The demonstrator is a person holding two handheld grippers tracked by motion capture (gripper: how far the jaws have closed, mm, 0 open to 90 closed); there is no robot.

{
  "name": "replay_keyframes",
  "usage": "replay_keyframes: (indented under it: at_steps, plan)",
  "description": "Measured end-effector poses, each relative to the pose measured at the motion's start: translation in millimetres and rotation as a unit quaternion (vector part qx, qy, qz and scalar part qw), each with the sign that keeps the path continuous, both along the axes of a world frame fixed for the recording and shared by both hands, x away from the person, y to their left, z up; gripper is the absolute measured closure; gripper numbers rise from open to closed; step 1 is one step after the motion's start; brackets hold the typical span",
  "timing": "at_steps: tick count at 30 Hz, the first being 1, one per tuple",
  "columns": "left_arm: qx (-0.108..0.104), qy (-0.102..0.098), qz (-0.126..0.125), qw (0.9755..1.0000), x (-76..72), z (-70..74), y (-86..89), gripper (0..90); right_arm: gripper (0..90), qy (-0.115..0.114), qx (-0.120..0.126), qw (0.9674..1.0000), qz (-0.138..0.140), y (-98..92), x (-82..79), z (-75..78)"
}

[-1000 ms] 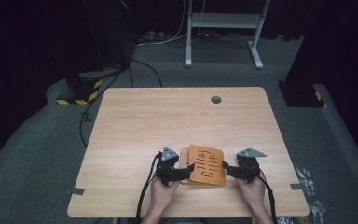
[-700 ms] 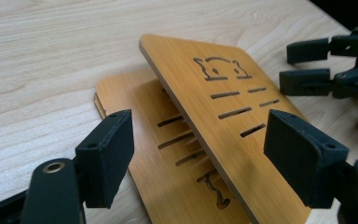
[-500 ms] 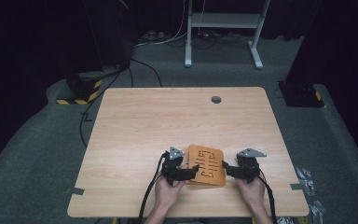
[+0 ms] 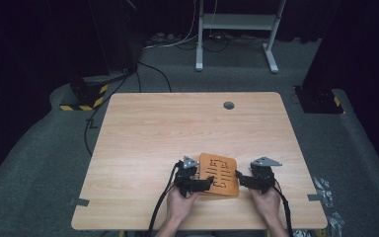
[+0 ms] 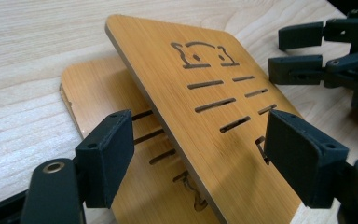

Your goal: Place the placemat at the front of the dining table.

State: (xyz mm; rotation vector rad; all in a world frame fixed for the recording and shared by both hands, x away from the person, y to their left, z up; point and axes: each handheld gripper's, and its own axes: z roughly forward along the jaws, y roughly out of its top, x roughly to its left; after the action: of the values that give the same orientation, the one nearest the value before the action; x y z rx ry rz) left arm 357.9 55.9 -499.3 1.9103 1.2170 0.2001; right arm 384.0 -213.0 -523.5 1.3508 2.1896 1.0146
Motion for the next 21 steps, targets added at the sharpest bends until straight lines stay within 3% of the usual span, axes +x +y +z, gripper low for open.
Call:
replay_keyframes:
  at_steps: [6,12,14,21]
  plan:
    - [0.009,-0.001,0.004,1.0000,0.1,-1.3,-4.0,24.8,27.9,0.000,0.000,1.0000,0.000,0.1,-0.1,0.0]
    - [0.008,0.003,-0.007,0.9999,-0.3,-3.6,-9.2,28.7,28.0,-0.001,-0.001,1.0000,0.000,-0.1,0.0,0.0]
    - [0.017,0.003,-0.015,0.9997,-1.2,-3.8,-13.8,28.7,28.0,-0.001,-0.001,1.0000,0.000,0.4,-0.4,0.0]
    - [0.020,0.000,-0.013,0.9997,-1.6,-4.8,-19.5,27.5,28.0,-0.001,-0.002,1.0000,-0.001,0.5,-0.3,-0.1]
